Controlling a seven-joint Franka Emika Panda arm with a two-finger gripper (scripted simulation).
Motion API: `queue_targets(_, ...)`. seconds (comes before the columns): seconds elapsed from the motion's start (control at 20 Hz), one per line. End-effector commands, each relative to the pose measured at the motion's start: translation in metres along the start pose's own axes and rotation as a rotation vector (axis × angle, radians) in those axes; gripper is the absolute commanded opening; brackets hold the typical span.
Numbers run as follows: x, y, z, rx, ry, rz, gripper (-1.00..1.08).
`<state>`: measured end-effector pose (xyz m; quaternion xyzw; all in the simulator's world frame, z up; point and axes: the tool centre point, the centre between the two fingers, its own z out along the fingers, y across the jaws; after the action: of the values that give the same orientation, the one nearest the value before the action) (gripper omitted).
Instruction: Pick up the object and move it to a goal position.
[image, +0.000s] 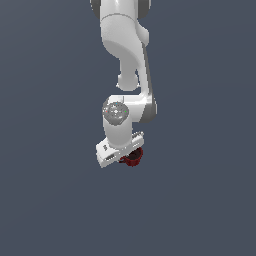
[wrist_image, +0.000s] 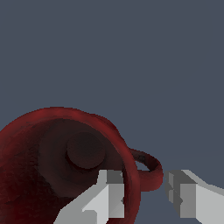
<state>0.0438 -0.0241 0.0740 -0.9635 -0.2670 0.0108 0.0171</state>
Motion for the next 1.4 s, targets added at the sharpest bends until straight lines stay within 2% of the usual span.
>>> queue_targets(0.0,0.001,-0.002,0.001,0.001,0.000,-0.002,-1.00)
queue_targets(0.45,0.000,0.002,-0.001,-0.002,0.003,0.000,-1.00)
queue_targets(0.7,-0.002,0.016,-0.004,-0.017,0.028,-0.008,-1.00)
queue_targets(1.0,-0.008,0.053,-0.014,-0.055,0.092,-0.028,-1.00)
queue_targets(1.35,-0.018,0.117,-0.034,-0.119,0.205,-0.061,-1.00)
